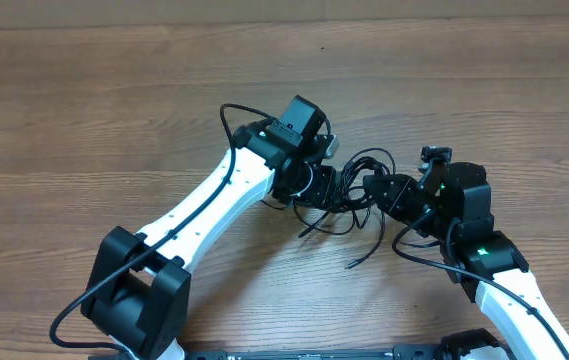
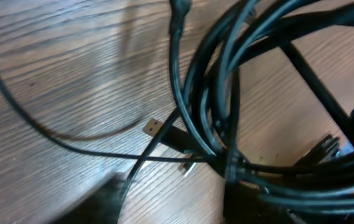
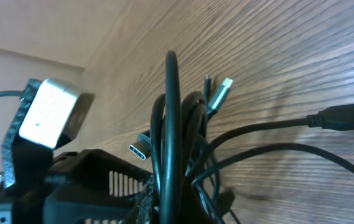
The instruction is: Untangle cables
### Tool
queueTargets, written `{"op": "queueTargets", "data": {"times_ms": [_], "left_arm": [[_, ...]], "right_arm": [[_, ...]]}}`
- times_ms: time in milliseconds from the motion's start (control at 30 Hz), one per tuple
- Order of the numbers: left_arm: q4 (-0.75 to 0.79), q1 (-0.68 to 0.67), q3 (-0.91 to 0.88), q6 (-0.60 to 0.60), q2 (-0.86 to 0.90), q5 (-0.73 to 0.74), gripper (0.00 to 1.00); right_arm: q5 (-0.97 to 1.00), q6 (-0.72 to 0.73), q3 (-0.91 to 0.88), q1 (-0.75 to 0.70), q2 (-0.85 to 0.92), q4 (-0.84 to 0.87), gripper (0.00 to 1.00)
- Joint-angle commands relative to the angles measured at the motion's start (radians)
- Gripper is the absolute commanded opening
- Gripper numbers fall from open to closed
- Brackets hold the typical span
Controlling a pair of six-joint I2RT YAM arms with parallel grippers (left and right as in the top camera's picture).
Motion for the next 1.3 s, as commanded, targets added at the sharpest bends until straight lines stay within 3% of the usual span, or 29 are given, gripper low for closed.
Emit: {"op": "queueTargets", "data": {"times_ms": [0, 33, 200, 500, 767, 867, 967, 1000, 1033, 1100, 1167, 1267], "left_arm": [[0.008, -0.017, -0.008, 0.002, 0.002, -0.022, 0.08], [0.009, -0.017, -0.008, 0.002, 0.002, -0.037, 0.04], [0.005, 0.018, 0.008, -0.005, -0.005, -0.086, 0.04], [-0.085, 0.264, 0.18, -0.067, -0.084, -0.087, 0.04], [-0.18, 0.438, 0.183, -0.308, -0.11, -0.269, 0.04], [-0.227, 0.462, 0.183, -0.413, -0.11, -0.373, 0.04], [-0.247, 0.472, 0.183, -0.49, -0.11, -0.382, 0.04], [-0.245, 0.47, 0.183, -0.489, -0.11, -0.362, 0.08], [-0.243, 0.463, 0.183, -0.484, -0.11, -0.332, 0.18], [-0.243, 0.446, 0.183, -0.467, -0.11, -0.288, 0.43], [-0.233, 0.42, 0.183, -0.43, -0.11, -0.238, 0.76], [-0.222, 0.376, 0.183, -0.421, -0.11, -0.175, 0.93]], "right_arm": [[-0.064, -0.002, 0.039, -0.003, -0.011, 0.002, 0.04], [-0.064, -0.002, 0.039, -0.004, -0.011, -0.006, 0.04], [-0.013, -0.04, 0.039, -0.004, -0.011, -0.108, 0.04], [0.288, -0.063, 0.039, -0.004, -0.011, -0.301, 0.04], [0.325, -0.061, 0.039, -0.004, -0.011, -0.278, 0.04], [0.356, -0.061, 0.039, -0.004, -0.011, -0.279, 0.04], [0.352, -0.061, 0.039, -0.003, -0.011, -0.272, 0.04], [0.348, -0.061, 0.039, -0.004, -0.011, -0.269, 0.04], [0.334, -0.061, 0.039, -0.003, -0.011, -0.257, 0.04], [0.303, -0.061, 0.039, -0.003, -0.011, -0.229, 0.04], [0.264, -0.06, 0.039, -0.003, -0.011, -0.176, 0.04], [0.254, -0.061, 0.039, -0.003, -0.011, -0.08, 0.05]]}}
